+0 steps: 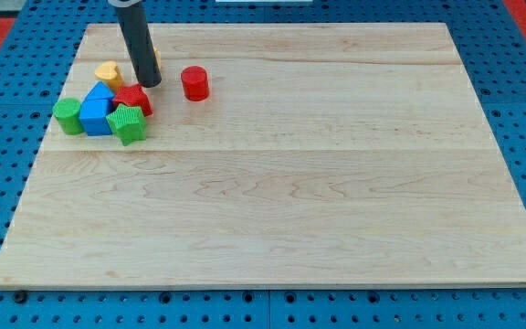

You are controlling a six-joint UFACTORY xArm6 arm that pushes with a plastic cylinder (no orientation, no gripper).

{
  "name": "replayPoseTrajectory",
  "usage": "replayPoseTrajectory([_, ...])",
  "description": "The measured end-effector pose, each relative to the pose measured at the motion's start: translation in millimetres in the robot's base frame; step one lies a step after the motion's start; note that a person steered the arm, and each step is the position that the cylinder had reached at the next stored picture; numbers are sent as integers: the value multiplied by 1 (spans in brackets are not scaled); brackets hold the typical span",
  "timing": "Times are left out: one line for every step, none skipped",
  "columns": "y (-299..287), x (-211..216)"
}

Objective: Place the yellow hexagon above the yellow heart

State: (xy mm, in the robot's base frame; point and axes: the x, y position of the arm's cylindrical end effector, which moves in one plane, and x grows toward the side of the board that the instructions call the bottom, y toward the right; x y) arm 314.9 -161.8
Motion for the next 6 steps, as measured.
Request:
replayPoseTrajectory([26, -23])
replayPoseTrajectory([63, -38])
replayPoseTrajectory([129, -25])
replayPoseTrajectory([124, -3])
replayPoseTrajectory([53, 3])
replayPoseTrajectory([38, -2])
